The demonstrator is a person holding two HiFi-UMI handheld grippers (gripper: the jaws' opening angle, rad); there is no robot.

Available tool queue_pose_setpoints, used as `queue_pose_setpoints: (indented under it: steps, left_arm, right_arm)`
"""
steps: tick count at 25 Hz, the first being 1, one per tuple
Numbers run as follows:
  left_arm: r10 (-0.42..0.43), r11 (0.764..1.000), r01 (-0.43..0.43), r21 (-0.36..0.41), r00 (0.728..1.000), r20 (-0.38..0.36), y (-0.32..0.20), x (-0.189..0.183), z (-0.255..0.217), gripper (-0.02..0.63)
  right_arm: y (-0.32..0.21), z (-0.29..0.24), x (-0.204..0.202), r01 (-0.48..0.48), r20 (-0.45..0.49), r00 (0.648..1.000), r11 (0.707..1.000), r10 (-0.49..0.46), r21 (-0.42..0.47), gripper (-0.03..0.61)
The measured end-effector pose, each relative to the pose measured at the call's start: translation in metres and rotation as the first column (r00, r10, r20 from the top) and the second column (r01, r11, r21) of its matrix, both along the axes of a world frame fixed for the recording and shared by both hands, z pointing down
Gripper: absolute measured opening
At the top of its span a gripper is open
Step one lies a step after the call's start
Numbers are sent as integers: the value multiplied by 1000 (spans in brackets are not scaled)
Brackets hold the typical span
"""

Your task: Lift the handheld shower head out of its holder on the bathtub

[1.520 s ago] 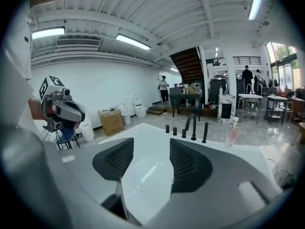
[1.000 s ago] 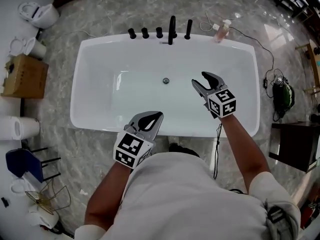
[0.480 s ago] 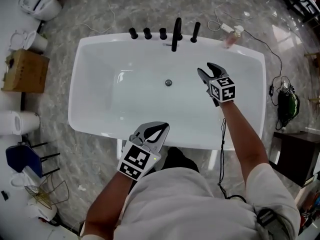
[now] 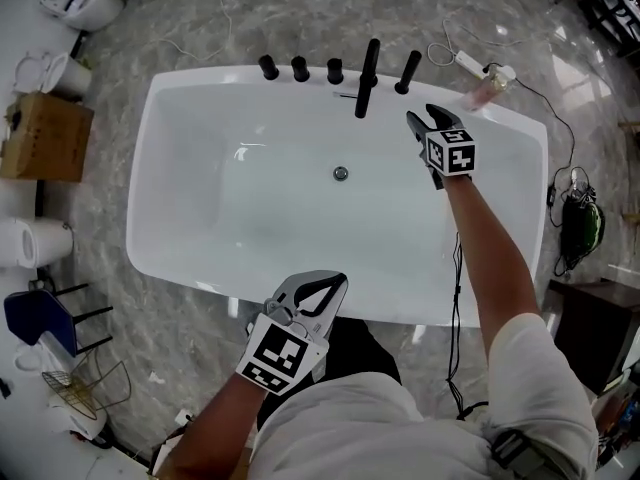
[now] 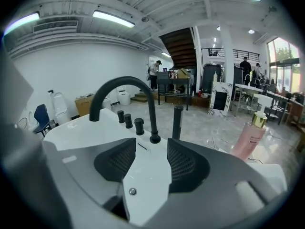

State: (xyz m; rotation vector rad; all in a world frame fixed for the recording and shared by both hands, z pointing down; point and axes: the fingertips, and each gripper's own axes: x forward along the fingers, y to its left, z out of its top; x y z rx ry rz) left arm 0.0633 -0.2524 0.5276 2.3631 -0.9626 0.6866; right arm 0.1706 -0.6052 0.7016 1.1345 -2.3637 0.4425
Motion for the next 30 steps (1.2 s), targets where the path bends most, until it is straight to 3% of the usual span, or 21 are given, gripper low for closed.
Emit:
queue_pose_setpoints:
  steps: [10, 25, 30]
  left_arm:
    - [-39, 999, 38, -36, 999, -20, -4, -9, 27, 6]
    - [-53, 993, 45, -110, 997, -64, -6, -3, 73, 6]
    - [-70, 988, 62, -139, 996, -56, -1, -13, 83, 6]
  right_arm:
    - [-84, 44, -1, -68, -52, 996, 998, 67, -10, 222]
    - [-139, 89, -14, -159, -35, 987, 985, 157, -67, 229]
    - [-153, 96, -19, -175, -40, 984, 982, 173, -71, 182]
